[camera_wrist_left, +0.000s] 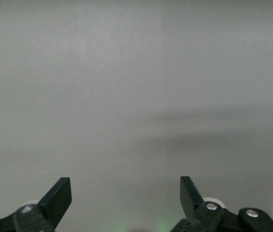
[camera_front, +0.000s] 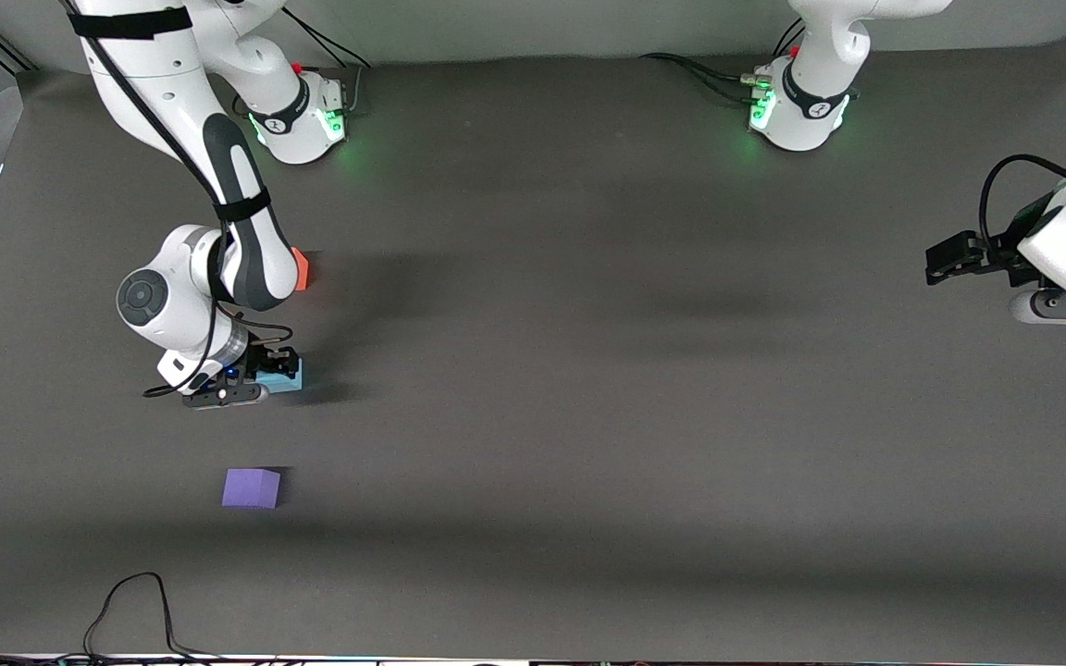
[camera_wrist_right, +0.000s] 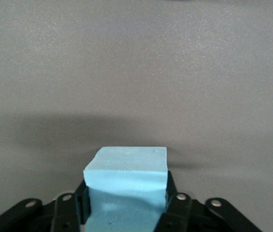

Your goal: Place blue block between orange and purple blocks

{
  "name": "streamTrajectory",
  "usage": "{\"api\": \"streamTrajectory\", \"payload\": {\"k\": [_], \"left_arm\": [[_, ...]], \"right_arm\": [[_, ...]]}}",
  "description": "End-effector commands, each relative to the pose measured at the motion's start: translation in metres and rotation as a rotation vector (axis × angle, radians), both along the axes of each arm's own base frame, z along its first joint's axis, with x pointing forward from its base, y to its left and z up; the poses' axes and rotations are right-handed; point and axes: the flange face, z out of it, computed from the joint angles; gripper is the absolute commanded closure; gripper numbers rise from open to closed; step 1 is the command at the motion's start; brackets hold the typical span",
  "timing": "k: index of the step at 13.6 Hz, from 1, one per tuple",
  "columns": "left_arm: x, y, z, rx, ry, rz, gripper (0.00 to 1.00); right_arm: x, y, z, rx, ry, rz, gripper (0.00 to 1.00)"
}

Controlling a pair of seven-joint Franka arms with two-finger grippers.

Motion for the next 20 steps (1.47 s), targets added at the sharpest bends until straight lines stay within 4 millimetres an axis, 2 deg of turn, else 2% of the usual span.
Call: {"api": "streamTrajectory", "payload": {"k": [1, 3, 6, 8, 10, 12, 13, 16, 17, 20], "left_arm": [[0.002, -0.002, 0.006, -0.002, 0.004, -0.004, 0.0], [0.002, -0.002, 0.006, -0.002, 0.004, -0.006, 0.0], [0.002, -0.001, 0.006, -0.002, 0.002, -0.006, 0.0], [0.002, 0.001, 0.006, -0.004, 0.001, -0.006, 0.0], [0.003, 0.001, 0.006, -0.004, -0.002, -0.006, 0.0], [0.003, 0.001, 0.007, -0.004, -0.005, -0.006, 0.0], [0.003, 0.001, 0.007, -0.004, -0.005, -0.006, 0.0], [0.003, 0.002, 0.007, -0.004, -0.005, -0.001, 0.0], [0.003, 0.002, 0.006, -0.004, -0.004, -0.001, 0.0], [0.003, 0.002, 0.007, -0.004, -0.004, 0.0, 0.0]], "right_arm": [[0.006, -0.001, 0.002, 0.009, -0.021, 0.013, 0.0], [0.008, 0.002, 0.015, 0.03, -0.035, 0.007, 0.0], [0.012, -0.003, 0.057, 0.103, -0.048, -0.007, 0.0], [0.022, -0.008, 0.104, 0.161, -0.033, 0.004, 0.0], [0.037, -0.026, 0.148, 0.138, -0.028, 0.037, 0.0], [0.047, -0.033, 0.194, 0.148, -0.002, 0.059, 0.0], [0.049, -0.039, 0.219, 0.156, 0.012, 0.06, 0.0], [0.046, -0.039, 0.303, 0.107, 0.049, 0.072, 0.0], [0.042, -0.036, 0.327, 0.093, 0.037, 0.064, 0.0], [0.034, 0.001, 0.348, 0.08, 0.017, 0.07, 0.0]]}}
